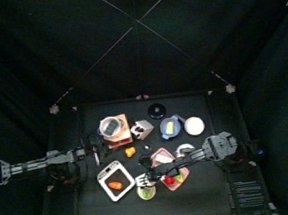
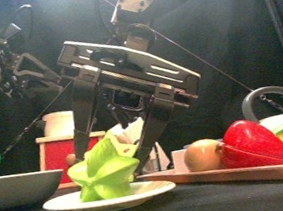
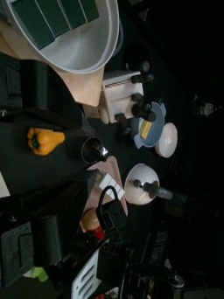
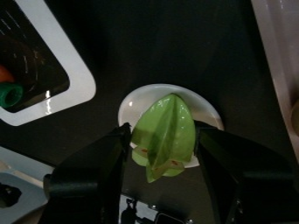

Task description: Place starfruit top in pan

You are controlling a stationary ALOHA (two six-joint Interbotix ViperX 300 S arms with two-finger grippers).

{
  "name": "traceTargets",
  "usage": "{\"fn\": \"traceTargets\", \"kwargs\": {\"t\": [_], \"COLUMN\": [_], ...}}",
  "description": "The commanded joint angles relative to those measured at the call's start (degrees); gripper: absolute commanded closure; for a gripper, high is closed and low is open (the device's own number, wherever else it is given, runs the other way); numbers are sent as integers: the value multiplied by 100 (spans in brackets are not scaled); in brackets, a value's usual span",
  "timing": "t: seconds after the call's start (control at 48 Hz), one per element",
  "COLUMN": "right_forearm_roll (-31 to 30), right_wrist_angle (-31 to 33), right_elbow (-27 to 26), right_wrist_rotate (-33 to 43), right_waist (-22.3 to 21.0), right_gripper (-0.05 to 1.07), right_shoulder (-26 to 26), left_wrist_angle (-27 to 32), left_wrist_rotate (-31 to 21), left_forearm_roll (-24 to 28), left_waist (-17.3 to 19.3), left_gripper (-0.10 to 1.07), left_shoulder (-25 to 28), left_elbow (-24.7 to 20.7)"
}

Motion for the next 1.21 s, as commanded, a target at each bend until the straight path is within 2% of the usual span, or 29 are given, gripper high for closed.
{"fn": "traceTargets", "kwargs": {"t": [0.0,0.271,0.354,0.604,0.958,1.188], "right_forearm_roll": [-70,-747,-1002,-1459,-1951,-2057], "right_wrist_angle": [-9,325,545,606,448,0], "right_elbow": [-44,237,475,1406,3366,4544], "right_wrist_rotate": [-18,-26,-35,-35,-26,-18], "right_waist": [9,-105,-202,-668,-1934,-2821], "right_gripper": [27,27,27,27,27,27], "right_shoulder": [-396,-1063,-1371,-2408,-4254,-5317], "left_wrist_angle": [-26,-26,-26,-26,-26,-26], "left_wrist_rotate": [9,9,9,9,9,9], "left_forearm_roll": [9,18,9,0,-9,0], "left_waist": [-9,-9,-9,-9,0,26], "left_gripper": [20,20,20,20,20,20], "left_shoulder": [9,9,9,9,9,9], "left_elbow": [-79,-88,-79,-79,-62,-62]}}
